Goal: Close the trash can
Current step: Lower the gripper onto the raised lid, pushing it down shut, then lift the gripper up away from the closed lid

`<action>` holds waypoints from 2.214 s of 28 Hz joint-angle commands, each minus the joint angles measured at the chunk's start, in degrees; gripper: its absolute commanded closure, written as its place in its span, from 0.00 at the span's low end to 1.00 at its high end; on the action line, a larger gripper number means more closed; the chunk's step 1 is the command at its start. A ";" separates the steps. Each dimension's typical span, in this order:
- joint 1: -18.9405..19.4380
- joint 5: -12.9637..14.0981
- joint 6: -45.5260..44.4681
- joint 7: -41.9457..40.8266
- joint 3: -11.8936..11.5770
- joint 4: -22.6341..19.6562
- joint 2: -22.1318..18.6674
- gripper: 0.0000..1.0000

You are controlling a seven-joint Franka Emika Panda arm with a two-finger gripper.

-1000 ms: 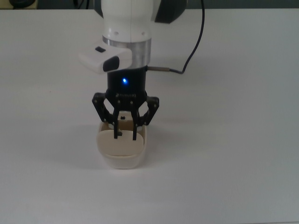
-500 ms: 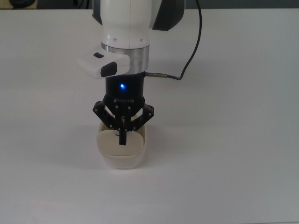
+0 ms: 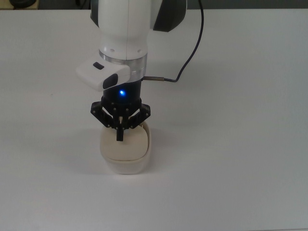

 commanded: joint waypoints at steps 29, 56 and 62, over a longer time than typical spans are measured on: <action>1.04 2.09 -10.44 -9.43 0.00 -4.71 0.95 1.00; -0.72 6.13 -17.02 -4.95 -0.62 -2.51 -5.82 0.16; -0.63 6.04 -23.18 -5.22 -0.53 -2.51 -7.93 0.00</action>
